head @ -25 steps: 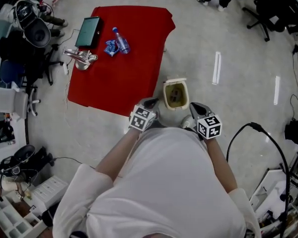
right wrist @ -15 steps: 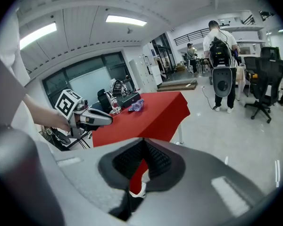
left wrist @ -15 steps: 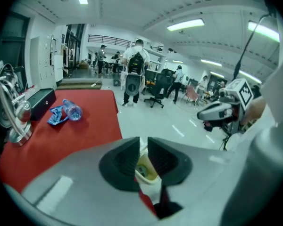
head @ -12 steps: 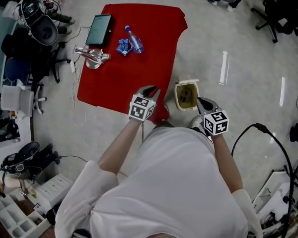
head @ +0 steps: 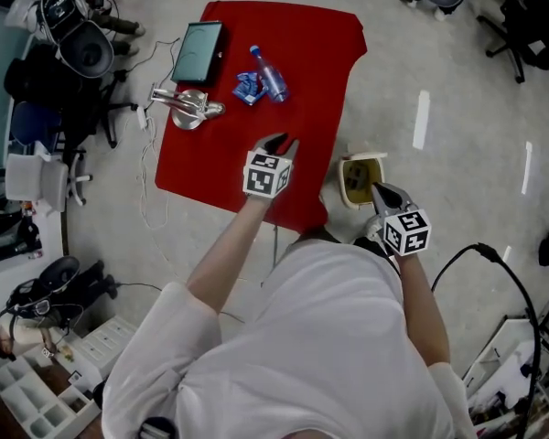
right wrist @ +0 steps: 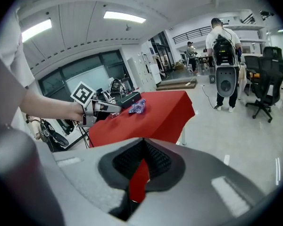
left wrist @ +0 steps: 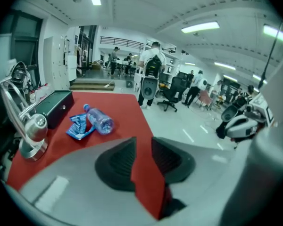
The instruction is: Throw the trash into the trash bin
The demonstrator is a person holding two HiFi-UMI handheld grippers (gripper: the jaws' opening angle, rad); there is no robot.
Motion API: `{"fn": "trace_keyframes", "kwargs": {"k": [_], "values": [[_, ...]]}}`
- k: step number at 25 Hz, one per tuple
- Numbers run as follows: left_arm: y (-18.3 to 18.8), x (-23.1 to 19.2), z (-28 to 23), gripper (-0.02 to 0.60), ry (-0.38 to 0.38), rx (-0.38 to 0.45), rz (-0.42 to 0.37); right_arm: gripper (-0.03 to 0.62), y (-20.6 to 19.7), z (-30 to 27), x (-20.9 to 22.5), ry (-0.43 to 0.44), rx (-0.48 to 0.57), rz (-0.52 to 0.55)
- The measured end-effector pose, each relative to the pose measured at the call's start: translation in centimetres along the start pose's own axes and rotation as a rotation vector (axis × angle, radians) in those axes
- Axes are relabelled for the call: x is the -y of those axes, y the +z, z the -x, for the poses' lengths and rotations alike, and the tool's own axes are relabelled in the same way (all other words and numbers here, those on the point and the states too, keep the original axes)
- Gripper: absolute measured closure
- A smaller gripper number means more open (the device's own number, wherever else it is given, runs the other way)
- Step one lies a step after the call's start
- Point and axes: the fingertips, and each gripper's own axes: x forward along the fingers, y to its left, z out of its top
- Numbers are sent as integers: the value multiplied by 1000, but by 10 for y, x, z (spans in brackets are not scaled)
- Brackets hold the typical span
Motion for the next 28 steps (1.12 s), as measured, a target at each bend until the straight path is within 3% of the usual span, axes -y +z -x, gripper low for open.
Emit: {"fn": "trace_keyframes", "kwargs": {"k": [10, 15, 21, 28], "values": [[24, -67, -29, 425, 66, -18, 105, 592, 39, -49, -14, 16, -6, 37], [40, -96, -53, 358, 122, -30, 149, 592, 56, -69, -24, 37, -9, 59], [52, -143, -87, 260, 212, -48, 288, 592, 56, -90, -35, 43, -32, 53], [47, -172, -123, 222, 279, -94, 348, 592, 51, -99, -28, 22, -51, 30]]}}
